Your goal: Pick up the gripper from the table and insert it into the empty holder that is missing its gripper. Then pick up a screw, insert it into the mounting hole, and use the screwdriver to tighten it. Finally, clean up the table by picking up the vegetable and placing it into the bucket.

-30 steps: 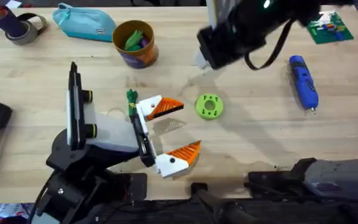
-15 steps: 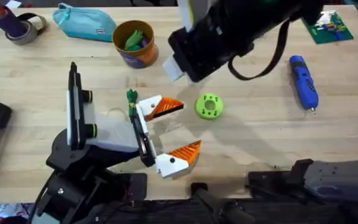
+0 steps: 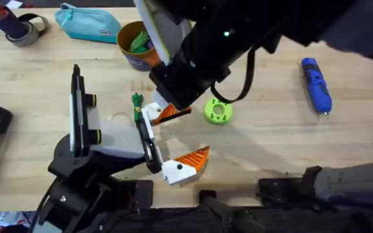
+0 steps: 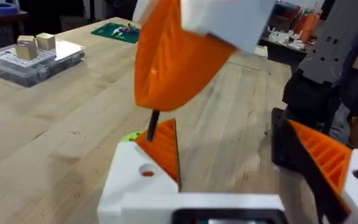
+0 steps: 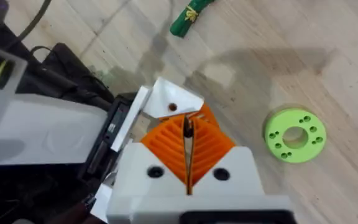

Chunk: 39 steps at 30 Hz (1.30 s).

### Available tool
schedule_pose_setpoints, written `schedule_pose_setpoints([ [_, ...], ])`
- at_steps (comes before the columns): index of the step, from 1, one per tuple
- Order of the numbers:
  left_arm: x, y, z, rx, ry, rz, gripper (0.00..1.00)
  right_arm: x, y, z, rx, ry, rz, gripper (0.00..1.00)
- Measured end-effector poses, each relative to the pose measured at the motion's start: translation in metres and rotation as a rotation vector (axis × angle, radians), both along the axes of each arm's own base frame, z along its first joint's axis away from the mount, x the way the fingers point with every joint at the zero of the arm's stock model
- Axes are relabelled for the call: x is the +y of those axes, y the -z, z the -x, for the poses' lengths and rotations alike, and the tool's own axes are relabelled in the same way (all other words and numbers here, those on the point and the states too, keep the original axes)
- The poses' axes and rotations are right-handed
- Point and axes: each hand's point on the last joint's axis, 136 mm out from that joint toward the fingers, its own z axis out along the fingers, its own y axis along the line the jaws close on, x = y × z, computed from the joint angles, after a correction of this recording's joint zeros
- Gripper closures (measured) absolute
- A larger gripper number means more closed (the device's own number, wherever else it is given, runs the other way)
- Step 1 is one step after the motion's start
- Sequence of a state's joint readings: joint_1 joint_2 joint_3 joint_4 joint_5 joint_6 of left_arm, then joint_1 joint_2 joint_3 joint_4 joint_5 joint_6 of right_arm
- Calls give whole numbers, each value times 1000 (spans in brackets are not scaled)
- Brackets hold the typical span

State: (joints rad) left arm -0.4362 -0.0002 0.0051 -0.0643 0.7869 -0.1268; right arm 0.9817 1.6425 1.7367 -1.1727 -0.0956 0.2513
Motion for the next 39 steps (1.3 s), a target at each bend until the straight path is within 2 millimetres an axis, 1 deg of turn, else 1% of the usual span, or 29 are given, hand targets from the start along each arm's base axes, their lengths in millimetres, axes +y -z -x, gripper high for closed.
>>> schedule_pose_setpoints([
  [11, 0, 0, 0, 0, -1, 0, 10, 5, 0, 0, -9, -41, -11, 995],
  [22, 0, 0, 0, 0, -1, 0, 10, 9, 1, 6, 5, -95, -24, 995],
  [27, 0, 0, 0, 0, -1, 0, 10, 11, 5, 6, 13, -99, -15, 995],
  [33, 0, 0, 0, 1, -1, 0, 10, 15, 16, 4, 32, -101, 4, 995],
  [39, 0, 0, 0, 1, -1, 0, 10, 15, 17, 4, 30, -112, 6, 995],
])
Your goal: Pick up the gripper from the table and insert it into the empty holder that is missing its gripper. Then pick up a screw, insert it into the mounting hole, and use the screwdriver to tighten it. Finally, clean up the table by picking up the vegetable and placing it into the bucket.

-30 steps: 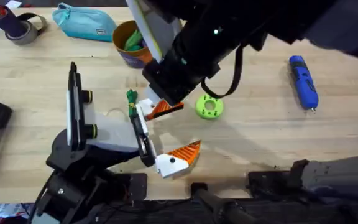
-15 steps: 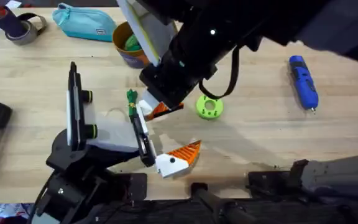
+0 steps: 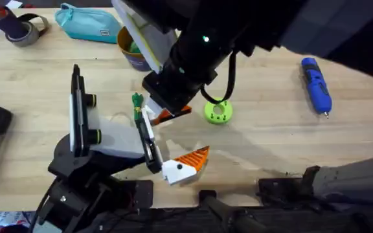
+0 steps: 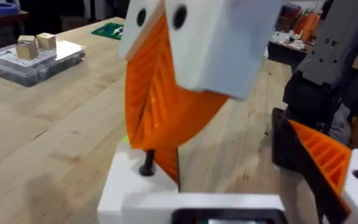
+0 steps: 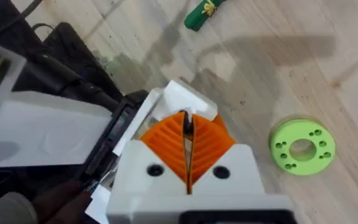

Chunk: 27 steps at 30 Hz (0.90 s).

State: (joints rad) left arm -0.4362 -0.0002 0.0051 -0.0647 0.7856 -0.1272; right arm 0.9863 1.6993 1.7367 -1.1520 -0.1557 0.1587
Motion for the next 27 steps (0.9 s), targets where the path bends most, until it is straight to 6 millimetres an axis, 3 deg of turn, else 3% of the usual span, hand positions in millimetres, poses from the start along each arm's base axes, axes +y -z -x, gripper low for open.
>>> schedule_pose_setpoints([
  [27, 0, 0, 0, 0, -1, 0, 10, 7, 6, -4, -5, -11, -6, 979],
])
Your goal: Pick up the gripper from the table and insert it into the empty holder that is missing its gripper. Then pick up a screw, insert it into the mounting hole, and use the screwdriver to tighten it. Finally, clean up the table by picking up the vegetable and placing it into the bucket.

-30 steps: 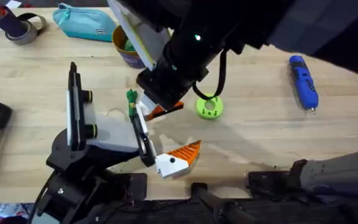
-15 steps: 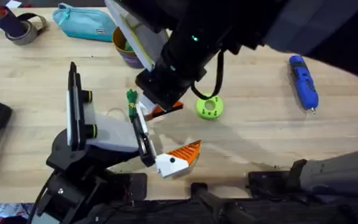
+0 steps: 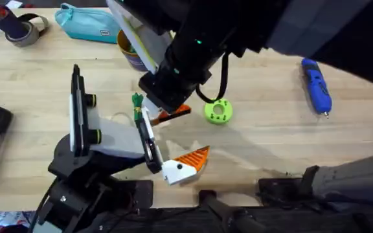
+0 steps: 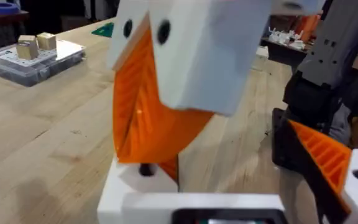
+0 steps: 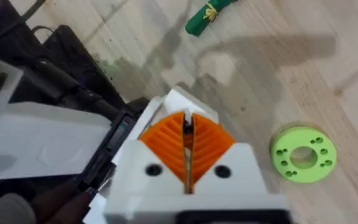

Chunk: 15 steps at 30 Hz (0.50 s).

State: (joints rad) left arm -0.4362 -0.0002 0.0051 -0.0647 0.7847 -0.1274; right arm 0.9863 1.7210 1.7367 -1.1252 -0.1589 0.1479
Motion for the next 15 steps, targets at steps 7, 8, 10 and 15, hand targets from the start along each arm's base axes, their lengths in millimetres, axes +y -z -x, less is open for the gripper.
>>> schedule_pose_setpoints([
  [7, 0, 0, 0, 0, 0, 0, 10, -1, 0, 0, -1, -5, 3, 390],
  [8, 0, 0, 0, 0, 0, 0, 10, -2, 1, -1, 0, -2, 6, 270],
  [10, 1, 0, -1, 0, -7, 0, 10, -6, 1, -5, -1, 11, 12, 40],
  [15, 1, 0, -1, -1, -6, 0, 10, -9, 0, -12, 5, 39, 3, 7],
])
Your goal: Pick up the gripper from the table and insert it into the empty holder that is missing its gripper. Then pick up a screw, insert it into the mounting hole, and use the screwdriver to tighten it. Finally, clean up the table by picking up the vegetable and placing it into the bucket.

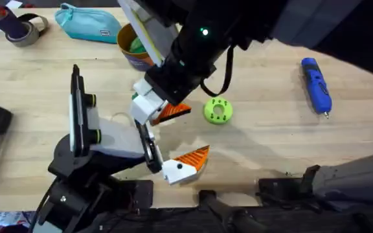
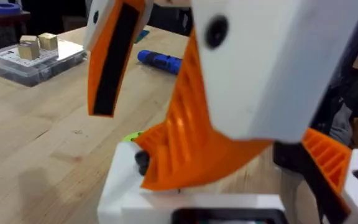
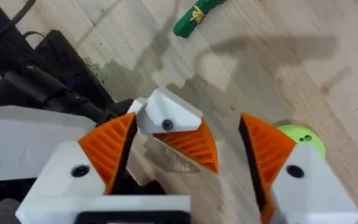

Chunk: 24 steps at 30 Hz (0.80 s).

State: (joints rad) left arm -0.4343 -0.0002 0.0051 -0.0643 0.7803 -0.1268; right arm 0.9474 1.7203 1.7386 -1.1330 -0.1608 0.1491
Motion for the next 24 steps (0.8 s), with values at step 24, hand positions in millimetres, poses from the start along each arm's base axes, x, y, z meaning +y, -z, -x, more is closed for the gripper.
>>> schedule_pose_setpoints([
  [24, 0, 0, 0, 0, 0, 0, 10, -32, -36, 3, -16, 46, -36, 7],
])
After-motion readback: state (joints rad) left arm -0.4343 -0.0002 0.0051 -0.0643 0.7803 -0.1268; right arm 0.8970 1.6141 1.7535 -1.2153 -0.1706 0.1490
